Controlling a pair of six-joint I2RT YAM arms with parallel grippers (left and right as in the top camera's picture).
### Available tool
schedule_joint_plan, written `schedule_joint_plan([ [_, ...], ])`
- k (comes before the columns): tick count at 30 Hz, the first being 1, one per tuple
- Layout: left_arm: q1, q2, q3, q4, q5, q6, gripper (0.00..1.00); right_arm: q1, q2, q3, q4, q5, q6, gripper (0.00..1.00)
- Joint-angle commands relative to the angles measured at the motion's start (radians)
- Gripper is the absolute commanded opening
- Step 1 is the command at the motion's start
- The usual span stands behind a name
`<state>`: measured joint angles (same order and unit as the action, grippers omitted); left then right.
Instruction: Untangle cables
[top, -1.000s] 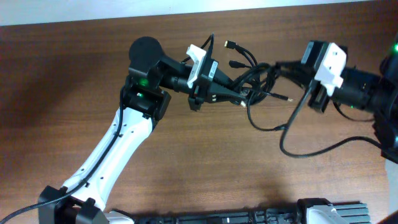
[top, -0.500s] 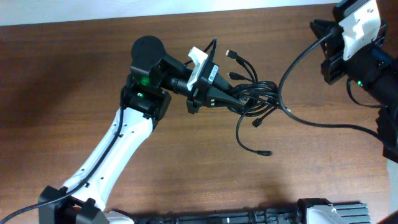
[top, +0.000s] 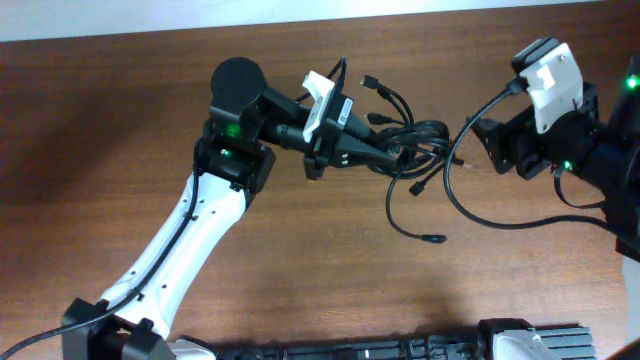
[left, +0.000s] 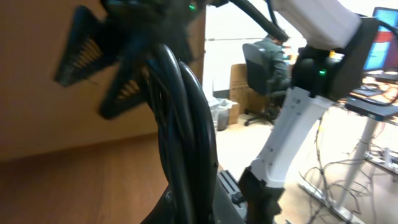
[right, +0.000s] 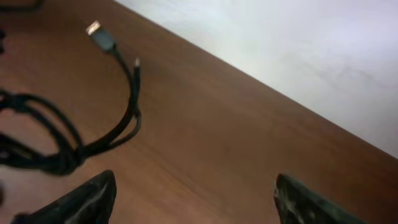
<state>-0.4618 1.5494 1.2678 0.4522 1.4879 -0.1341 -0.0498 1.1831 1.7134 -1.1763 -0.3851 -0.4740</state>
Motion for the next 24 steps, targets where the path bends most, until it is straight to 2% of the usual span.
schedule_joint_plan([
  [1,0.006,-0.012,-0.001,0.002,-0.112,0.002,0.0,-0.003,0.0,0.014,-0.021,-0.094,-0.046,0.83],
  [4,0.006,-0.012,-0.001,0.003,-0.193,-0.062,0.0,-0.003,0.0,0.014,-0.047,-0.166,-0.098,0.82],
  [14,0.006,-0.012,-0.001,0.003,-0.279,-0.091,0.0,-0.003,0.0,0.014,-0.085,-0.165,-0.098,0.82],
  [21,0.006,-0.012,-0.001,0.003,-0.285,-0.097,0.0,-0.003,0.0,0.014,-0.106,-0.165,-0.098,0.82],
  [24,0.005,-0.012,-0.001,0.003,-0.245,-0.097,0.0,-0.003,0.001,0.014,-0.065,-0.165,-0.098,0.82],
])
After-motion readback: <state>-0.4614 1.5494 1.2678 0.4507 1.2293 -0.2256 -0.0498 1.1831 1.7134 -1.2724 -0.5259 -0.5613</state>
